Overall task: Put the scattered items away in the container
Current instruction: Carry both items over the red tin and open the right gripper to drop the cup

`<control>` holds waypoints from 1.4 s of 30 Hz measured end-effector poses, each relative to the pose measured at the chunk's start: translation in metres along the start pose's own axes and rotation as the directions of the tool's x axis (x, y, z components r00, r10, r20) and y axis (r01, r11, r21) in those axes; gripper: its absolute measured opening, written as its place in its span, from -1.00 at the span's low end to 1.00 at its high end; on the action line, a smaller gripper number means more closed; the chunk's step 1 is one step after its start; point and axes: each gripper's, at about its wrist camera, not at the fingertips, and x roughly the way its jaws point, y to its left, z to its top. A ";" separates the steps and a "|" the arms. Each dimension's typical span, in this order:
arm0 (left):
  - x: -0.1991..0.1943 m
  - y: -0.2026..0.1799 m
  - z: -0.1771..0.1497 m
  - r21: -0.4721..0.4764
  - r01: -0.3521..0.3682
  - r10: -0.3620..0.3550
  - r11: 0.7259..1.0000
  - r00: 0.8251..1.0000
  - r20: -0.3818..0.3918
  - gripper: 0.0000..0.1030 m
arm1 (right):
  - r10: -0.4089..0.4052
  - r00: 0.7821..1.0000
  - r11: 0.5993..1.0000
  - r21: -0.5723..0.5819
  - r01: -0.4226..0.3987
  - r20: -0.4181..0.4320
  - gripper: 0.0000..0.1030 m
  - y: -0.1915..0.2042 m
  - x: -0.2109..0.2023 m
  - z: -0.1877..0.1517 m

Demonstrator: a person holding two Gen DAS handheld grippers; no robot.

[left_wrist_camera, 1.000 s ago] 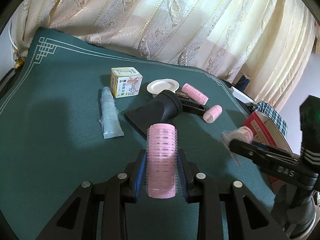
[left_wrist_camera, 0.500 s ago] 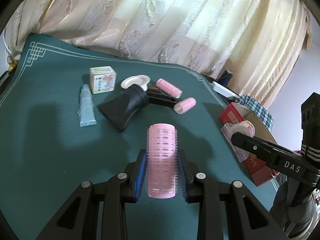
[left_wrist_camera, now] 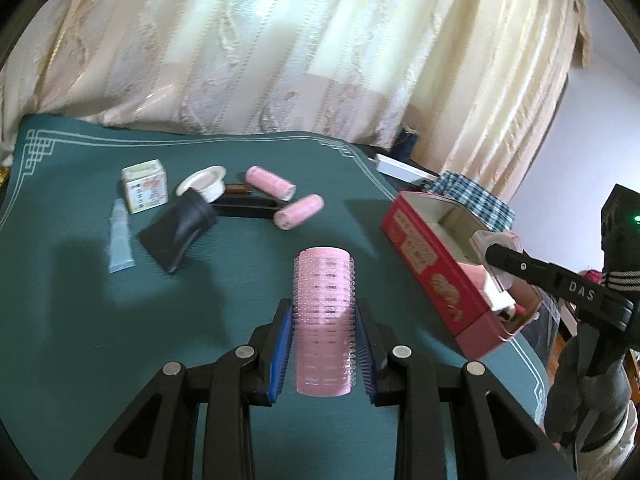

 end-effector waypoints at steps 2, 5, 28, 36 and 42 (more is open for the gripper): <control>0.001 -0.009 0.000 0.013 0.006 -0.006 1.000 1.000 -0.003 -0.39 | -0.019 1.000 1.000 0.023 0.019 0.011 -0.03 -0.015 -0.006 0.001; 0.003 -0.022 0.000 0.033 0.014 -0.013 0.999 1.000 -0.009 -0.39 | -0.041 0.999 0.998 0.058 0.039 0.022 -0.03 -0.035 -0.012 0.001; 0.019 -0.098 0.003 0.144 0.078 -0.072 0.986 0.996 -0.052 -0.39 | -0.125 0.991 0.985 0.123 0.119 0.044 -0.03 -0.101 -0.036 -0.008; 0.024 -0.112 0.002 0.160 0.091 -0.082 0.983 0.995 -0.063 -0.39 | -0.125 0.992 0.984 0.132 0.120 0.030 -0.03 -0.114 -0.031 -0.008; 0.027 -0.119 0.003 0.169 0.091 -0.081 0.981 0.994 -0.067 -0.39 | -0.116 0.993 0.982 0.151 0.111 0.026 0.60 -0.119 -0.029 -0.007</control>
